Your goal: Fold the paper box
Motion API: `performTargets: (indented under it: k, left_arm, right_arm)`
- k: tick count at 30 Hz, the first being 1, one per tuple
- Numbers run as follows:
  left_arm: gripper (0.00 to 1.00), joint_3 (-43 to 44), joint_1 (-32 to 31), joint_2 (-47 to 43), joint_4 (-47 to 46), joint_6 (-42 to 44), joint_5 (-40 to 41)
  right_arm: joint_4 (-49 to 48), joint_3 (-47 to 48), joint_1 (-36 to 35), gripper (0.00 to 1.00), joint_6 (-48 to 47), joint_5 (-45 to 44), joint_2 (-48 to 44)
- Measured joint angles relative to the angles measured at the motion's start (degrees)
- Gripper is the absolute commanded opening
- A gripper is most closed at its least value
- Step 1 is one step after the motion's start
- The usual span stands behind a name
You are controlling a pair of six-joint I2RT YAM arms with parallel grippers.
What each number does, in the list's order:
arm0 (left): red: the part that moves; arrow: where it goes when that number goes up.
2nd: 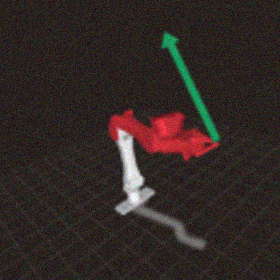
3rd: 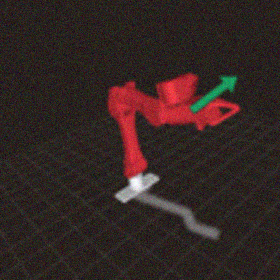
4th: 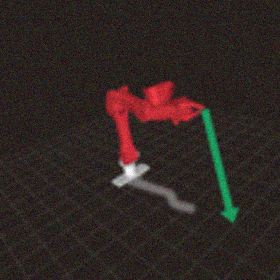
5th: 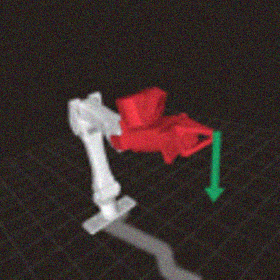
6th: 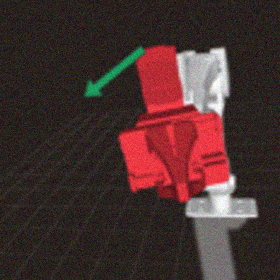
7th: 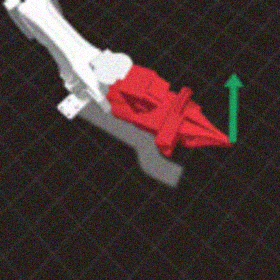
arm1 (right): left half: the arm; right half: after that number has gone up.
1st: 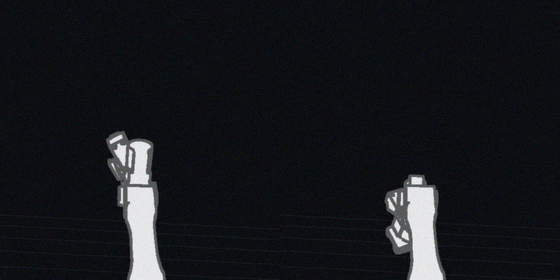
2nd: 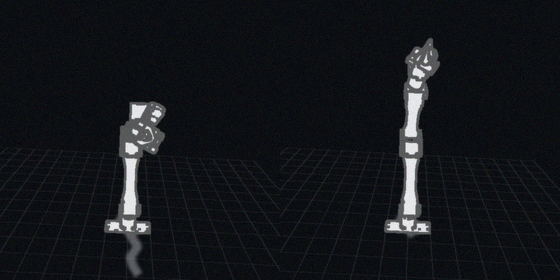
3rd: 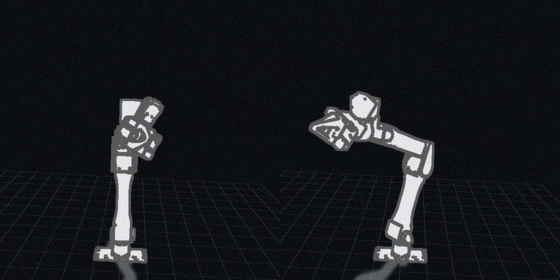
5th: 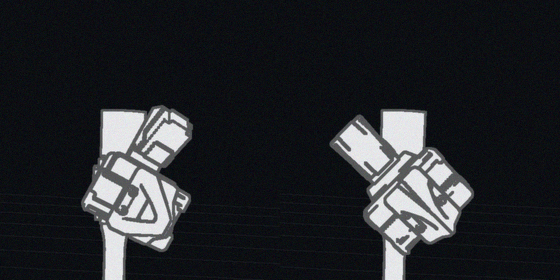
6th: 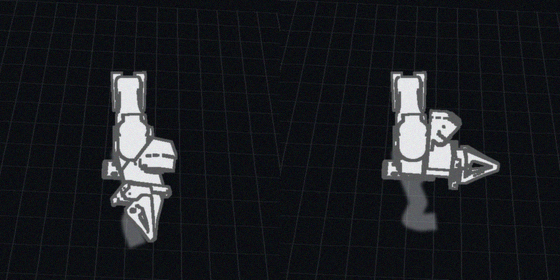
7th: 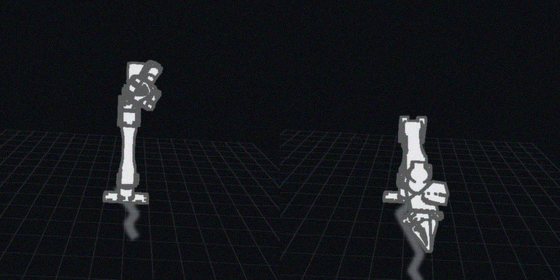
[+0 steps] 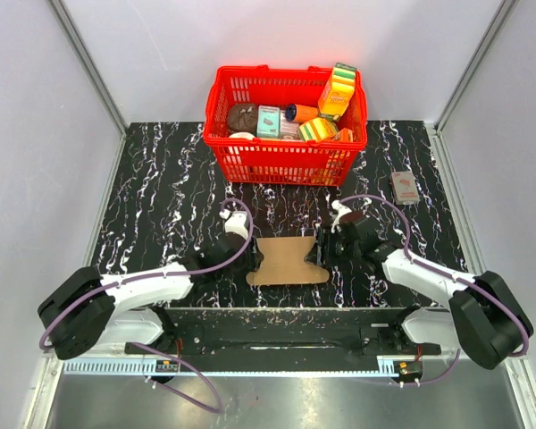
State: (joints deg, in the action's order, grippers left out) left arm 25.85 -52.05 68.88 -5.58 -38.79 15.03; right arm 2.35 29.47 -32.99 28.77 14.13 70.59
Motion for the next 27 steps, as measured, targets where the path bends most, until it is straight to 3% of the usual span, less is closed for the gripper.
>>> performTargets:
  k: [5,9,12,15,19,27]
  left_arm:
    - [0.40,1.86,1.14,2.25,-0.61,3.50,-0.22]
    - [0.43,3.04,2.12,3.26,-0.48,5.53,-0.46]
    - [0.57,3.41,2.82,2.56,0.37,6.67,-0.07]
    - [0.72,3.43,3.48,-1.40,3.98,7.63,1.79]
    - [0.86,4.57,4.17,-10.36,9.51,8.35,5.51]
    - [0.92,5.44,6.69,-19.34,16.13,7.76,7.67]
  right_arm:
    - [0.57,-0.68,-0.02,0.58,2.23,0.11,-1.22]
    - [1.81,-0.79,-0.02,0.65,2.75,-0.66,-2.73]
    - [5.79,-0.20,-0.28,0.73,2.54,-5.18,-5.64]
    - [11.17,2.01,-0.35,1.00,1.33,-13.60,-8.94]
    - [13.92,4.50,-0.35,1.00,0.66,-23.87,-14.82]
    - [13.44,4.52,-0.33,1.00,-0.02,-32.09,-22.47]
